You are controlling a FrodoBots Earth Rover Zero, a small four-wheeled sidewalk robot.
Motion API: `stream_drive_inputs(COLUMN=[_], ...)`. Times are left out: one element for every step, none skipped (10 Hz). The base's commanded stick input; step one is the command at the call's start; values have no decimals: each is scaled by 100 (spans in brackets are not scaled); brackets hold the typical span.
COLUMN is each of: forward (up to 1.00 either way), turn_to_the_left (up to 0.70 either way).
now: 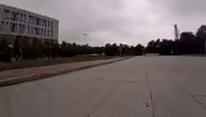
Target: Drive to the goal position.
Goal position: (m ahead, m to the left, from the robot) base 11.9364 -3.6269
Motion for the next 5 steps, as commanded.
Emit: stream_drive_inputs(forward=[70,70,70,70,70], turn_to_the_left=[0,0,0,0,0])
